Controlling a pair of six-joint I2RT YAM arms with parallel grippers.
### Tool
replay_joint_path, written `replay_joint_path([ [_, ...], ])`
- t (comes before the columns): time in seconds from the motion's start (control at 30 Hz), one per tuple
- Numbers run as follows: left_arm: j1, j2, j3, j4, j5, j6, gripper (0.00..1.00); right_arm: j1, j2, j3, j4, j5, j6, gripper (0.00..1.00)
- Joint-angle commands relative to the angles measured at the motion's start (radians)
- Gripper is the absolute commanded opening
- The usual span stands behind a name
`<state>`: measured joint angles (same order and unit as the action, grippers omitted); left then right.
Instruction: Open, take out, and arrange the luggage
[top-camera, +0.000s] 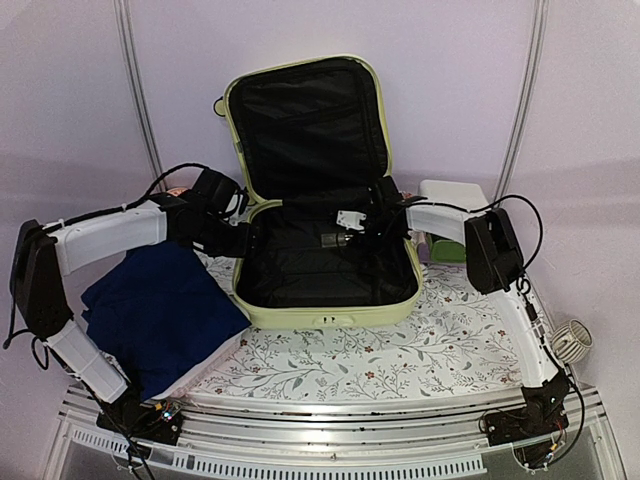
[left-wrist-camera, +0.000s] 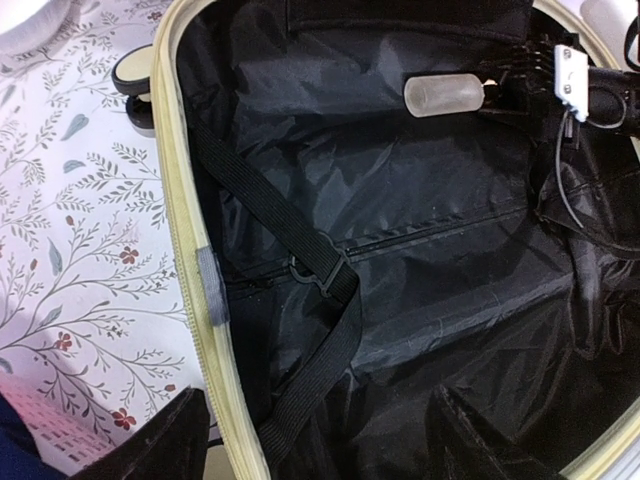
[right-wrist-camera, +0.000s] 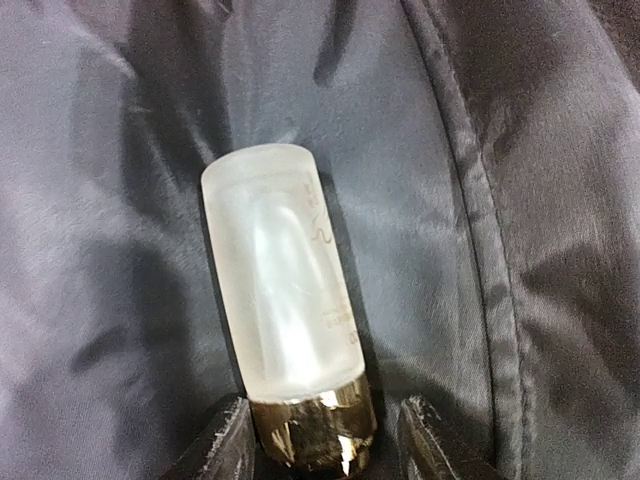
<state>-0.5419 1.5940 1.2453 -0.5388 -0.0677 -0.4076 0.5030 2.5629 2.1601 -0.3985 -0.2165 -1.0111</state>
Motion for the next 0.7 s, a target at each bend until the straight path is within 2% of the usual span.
replay_joint_path([
  [0.0,0.010,0.006,0.028,0.005,0.004,0.018,0.77,0.004,0.084,0.019,-0.053,0.128,-0.016,0.51],
  [0.1,0.010,0.006,0.026,0.005,0.003,0.020,0.77,0.003,0.088,0.021,-0.053,0.147,-0.027,0.51],
  [0.23,0.010,0.005,0.023,0.005,0.008,0.021,0.77,0.005,0.088,0.020,-0.051,0.175,-0.033,0.45],
  [0.4,0.010,-0.001,0.017,0.005,0.007,0.023,0.77,0.022,0.058,-0.021,0.027,0.315,-0.056,0.27],
  [0.57,0.010,-0.006,0.019,0.005,0.009,0.023,0.77,0.033,-0.120,-0.279,0.280,0.340,-0.094,0.25],
  [0.67,0.010,-0.009,0.016,0.005,0.011,0.023,0.77,0.052,-0.251,-0.425,0.417,0.363,-0.132,0.21],
])
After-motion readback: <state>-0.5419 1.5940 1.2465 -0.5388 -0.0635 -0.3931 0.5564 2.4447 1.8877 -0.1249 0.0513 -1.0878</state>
